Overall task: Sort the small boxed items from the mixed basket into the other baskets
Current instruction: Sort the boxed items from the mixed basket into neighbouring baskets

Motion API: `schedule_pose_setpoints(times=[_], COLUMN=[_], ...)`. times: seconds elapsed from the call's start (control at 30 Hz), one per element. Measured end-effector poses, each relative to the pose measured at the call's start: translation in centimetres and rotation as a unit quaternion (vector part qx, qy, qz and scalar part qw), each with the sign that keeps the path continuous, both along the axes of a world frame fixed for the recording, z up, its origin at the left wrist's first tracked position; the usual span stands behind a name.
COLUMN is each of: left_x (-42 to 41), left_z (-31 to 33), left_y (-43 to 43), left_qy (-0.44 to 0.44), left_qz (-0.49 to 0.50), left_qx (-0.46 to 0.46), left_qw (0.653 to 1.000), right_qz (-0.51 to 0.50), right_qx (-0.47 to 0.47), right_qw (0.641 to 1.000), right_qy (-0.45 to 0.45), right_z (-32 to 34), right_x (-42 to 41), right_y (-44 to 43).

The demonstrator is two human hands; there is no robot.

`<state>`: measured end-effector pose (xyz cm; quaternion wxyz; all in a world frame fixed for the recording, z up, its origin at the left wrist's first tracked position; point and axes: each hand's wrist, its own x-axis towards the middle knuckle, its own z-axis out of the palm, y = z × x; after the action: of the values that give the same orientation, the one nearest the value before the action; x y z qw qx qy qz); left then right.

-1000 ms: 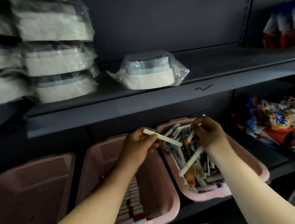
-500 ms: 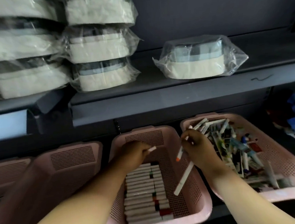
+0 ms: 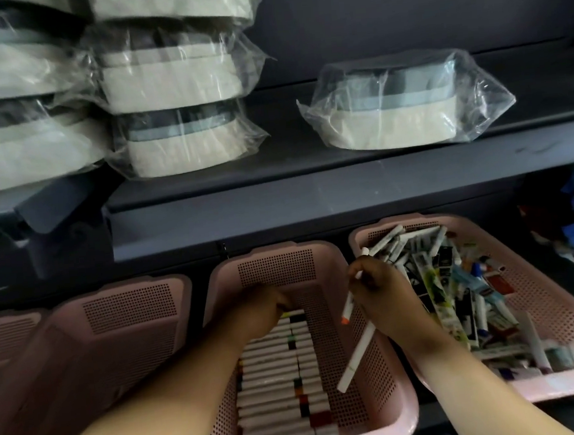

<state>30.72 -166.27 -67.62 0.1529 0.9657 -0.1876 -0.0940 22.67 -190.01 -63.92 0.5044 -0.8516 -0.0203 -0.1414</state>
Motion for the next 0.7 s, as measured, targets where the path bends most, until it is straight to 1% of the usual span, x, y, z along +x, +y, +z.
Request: schedule_pose_setpoints(times=[0.07, 0.13, 0.23, 0.27, 0.33, 0.4, 0.43, 0.5, 0.57, 0.63, 0.7], left_x=[-0.4, -0.8, -2.1, -2.7, -4.2, -5.8, -6.4, -7.1, -7.2, -7.2, -7.1], left_z=[0.5, 1.2, 2.8, 3.5, 4.9, 5.7, 5.8, 5.7, 5.6, 5.7, 5.6], left_y=[0.0, 0.1, -0.8, -1.5, -2.9, -4.2, -4.6, -4.8, -4.5, -3.8, -3.1], left_qy=[-0.010, -0.014, -0.016, 0.001, 0.068, 0.115, 0.116, 0.089, 0.073, 0.080, 0.079], left_qz=[-0.007, 0.010, 0.025, 0.021, 0.002, -0.040, -0.060, -0.078, -0.064, -0.044, -0.027], left_qx=[-0.004, -0.019, -0.107, -0.145, -0.196, -0.191, -0.183, -0.170, -0.176, -0.192, -0.184], left_qw=[1.000, 1.000, 0.994, 0.989, 0.978, 0.974, 0.974, 0.978, 0.980, 0.977, 0.979], right_qz=[-0.002, -0.009, -0.024, -0.034, -0.060, -0.081, -0.088, -0.094, -0.094, -0.091, -0.086], right_qx=[0.006, 0.012, 0.031, 0.040, 0.057, 0.066, 0.066, 0.060, 0.069, 0.083, 0.092], right_qw=[1.000, 1.000, 0.999, 0.998, 0.996, 0.994, 0.994, 0.994, 0.993, 0.992, 0.992], right_qy=[0.005, 0.014, 0.019, 0.019, 0.022, 0.019, 0.012, -0.005, -0.011, -0.018, -0.021], right_z=[0.0, 0.1, 0.3, 0.4, 0.7, 1.1, 1.4, 1.8, 2.0, 2.0, 2.0], right_x=[0.0, 0.0, 0.2, 0.3, 0.4, 0.4, 0.4, 0.3, 0.2, 0.0, -0.1], right_y=[-0.1, -0.1, 0.0, 0.1, 0.6, 1.4, 1.8, 2.4, 2.8, 2.9, 2.8])
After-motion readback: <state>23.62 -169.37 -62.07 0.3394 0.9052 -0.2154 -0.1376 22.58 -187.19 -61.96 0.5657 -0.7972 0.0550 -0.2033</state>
